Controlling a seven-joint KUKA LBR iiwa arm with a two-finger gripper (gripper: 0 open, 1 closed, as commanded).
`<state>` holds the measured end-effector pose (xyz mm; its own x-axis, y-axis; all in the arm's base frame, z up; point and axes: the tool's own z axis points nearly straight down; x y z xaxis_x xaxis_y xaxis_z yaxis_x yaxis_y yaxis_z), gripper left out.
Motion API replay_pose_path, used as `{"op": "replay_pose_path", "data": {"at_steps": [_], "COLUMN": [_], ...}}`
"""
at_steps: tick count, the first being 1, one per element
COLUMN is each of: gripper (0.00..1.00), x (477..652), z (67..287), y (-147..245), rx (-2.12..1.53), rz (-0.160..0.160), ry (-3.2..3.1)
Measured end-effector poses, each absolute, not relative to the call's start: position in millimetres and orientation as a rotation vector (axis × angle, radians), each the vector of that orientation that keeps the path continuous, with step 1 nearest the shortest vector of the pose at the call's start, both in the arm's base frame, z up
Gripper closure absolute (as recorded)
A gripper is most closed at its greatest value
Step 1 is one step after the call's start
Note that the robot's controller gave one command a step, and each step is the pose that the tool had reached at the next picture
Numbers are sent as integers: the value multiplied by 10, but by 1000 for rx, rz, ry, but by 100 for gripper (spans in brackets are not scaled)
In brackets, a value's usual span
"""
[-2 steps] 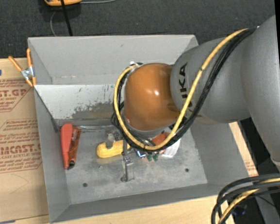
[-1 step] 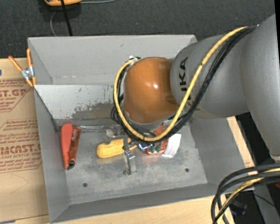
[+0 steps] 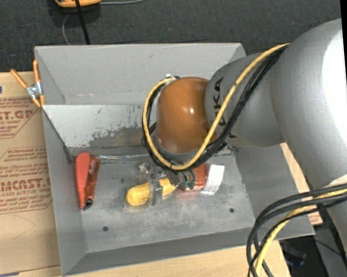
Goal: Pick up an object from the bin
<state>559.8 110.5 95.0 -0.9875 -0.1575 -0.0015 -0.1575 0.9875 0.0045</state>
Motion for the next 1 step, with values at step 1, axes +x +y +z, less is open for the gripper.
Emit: {"op": "replay_pose_path", "data": {"at_steps": [1], "gripper": [100], "x": [5598], "z": [950], "y": [1104], "rx": [-248], "rz": [7], "ry": [3131]}}
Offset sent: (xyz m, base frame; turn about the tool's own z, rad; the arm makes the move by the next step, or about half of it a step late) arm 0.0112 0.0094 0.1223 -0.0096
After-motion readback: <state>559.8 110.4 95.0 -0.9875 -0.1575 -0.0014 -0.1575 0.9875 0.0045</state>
